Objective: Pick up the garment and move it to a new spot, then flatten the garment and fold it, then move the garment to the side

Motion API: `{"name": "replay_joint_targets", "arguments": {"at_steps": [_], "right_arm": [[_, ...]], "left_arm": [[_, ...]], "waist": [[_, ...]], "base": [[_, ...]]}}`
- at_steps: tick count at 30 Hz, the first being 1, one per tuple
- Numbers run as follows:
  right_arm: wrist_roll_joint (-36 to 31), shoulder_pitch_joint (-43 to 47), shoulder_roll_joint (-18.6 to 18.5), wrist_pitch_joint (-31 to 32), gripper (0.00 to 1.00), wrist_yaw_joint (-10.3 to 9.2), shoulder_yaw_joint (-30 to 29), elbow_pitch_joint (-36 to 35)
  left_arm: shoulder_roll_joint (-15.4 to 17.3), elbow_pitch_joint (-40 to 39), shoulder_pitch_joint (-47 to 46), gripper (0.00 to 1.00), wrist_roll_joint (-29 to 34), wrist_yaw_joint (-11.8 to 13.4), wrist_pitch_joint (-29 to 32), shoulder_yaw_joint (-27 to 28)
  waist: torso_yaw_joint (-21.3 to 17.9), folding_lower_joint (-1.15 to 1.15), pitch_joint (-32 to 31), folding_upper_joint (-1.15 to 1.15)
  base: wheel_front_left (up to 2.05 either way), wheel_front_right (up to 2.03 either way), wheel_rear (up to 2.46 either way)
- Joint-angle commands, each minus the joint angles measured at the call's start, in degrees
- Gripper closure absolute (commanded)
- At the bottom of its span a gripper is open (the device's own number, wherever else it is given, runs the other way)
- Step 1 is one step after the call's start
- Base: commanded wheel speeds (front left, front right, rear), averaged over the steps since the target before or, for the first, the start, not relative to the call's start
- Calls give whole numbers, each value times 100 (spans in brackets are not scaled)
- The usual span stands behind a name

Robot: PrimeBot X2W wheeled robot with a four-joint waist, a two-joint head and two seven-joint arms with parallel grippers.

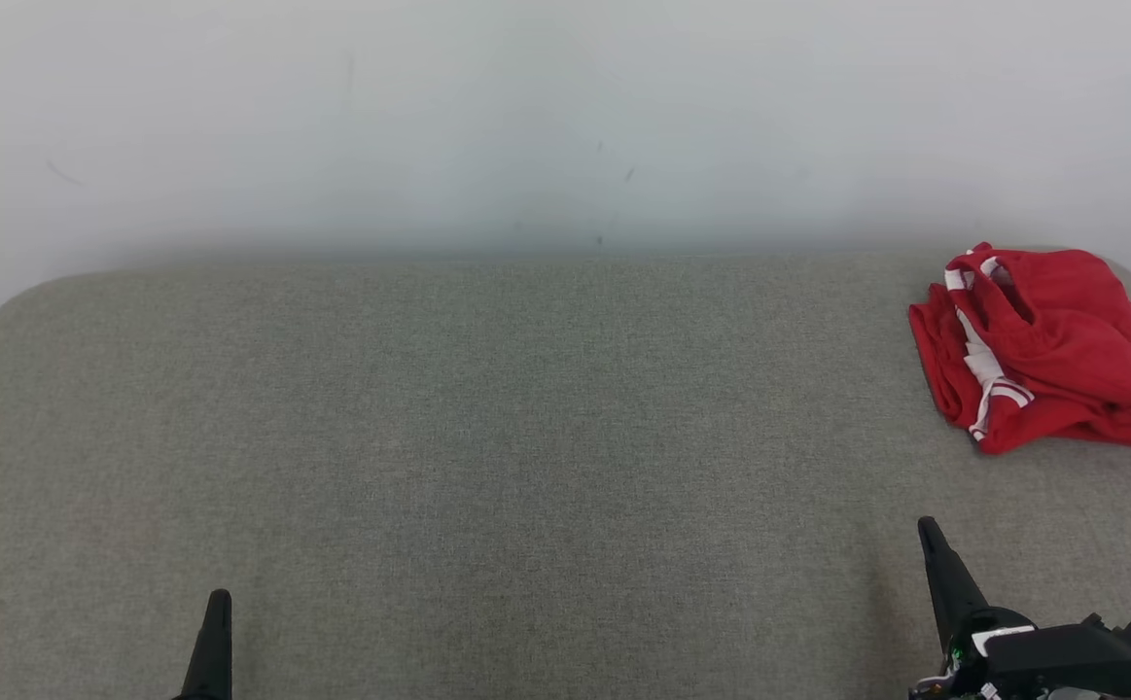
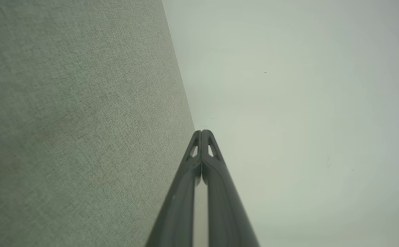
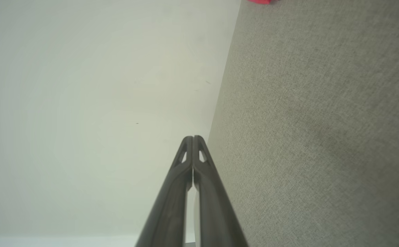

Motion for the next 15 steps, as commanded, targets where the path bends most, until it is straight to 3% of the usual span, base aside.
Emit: {"name": "replay_joint_targets", "arguments": {"at_steps": [1, 15], "right_arm": [[164, -70, 0, 44, 100, -9, -26, -38], [744, -111, 19, 232, 100, -11, -93, -33]], "left_arm": [[22, -40, -79, 100, -173, -45, 33, 32], [23, -65, -109, 100, -752, -86, 155, 67]], "waist": [[4, 0, 1, 0], [28, 0, 11, 0]], "base": [[0, 0, 0], [0, 0, 0]]}}
